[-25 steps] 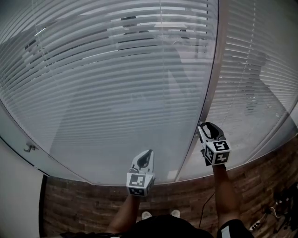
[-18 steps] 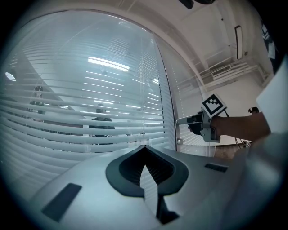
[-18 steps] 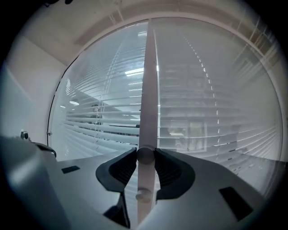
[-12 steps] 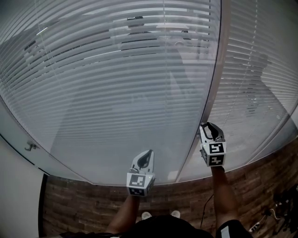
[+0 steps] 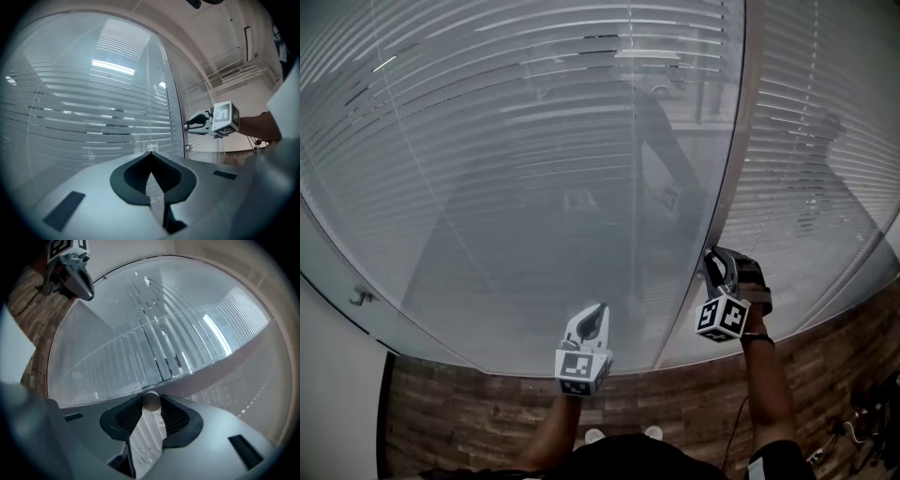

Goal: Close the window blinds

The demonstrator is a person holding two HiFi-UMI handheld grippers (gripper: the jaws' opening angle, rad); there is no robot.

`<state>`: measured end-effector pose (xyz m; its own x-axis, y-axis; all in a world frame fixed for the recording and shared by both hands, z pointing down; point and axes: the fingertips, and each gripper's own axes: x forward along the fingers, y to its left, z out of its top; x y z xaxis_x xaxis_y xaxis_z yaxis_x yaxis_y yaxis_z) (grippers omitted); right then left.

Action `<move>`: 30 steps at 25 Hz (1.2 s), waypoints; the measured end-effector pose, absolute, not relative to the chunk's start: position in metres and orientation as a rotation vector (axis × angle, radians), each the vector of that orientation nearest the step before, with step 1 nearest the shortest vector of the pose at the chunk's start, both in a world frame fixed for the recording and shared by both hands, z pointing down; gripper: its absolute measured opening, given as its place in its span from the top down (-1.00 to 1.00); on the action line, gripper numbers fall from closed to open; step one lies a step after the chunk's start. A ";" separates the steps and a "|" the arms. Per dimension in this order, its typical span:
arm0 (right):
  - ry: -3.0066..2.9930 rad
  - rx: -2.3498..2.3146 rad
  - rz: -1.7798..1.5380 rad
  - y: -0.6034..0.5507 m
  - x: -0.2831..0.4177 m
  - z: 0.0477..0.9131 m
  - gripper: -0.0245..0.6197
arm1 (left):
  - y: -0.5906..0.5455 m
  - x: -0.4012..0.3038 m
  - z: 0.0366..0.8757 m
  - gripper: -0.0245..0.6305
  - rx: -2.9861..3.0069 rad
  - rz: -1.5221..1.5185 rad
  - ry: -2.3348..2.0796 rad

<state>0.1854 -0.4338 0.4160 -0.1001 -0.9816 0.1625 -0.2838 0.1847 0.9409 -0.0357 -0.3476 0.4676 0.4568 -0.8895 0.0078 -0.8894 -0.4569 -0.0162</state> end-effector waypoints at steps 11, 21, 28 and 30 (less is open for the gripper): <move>-1.501 1.222 -1.040 -0.435 0.185 0.417 0.53 | -0.349 -0.037 0.465 0.93 -2.667 -0.016 1.641; -1.585 1.342 -0.997 -0.424 0.191 0.417 0.53 | -0.348 -0.045 0.467 0.93 -2.662 -0.023 1.660; -2.123 1.650 -0.499 -0.392 0.179 0.427 0.53 | -0.344 -0.057 0.471 0.93 -2.669 -0.020 1.668; -2.261 1.735 -0.365 -0.385 0.167 0.425 0.65 | -0.341 -0.062 0.473 0.93 -2.668 -0.002 1.676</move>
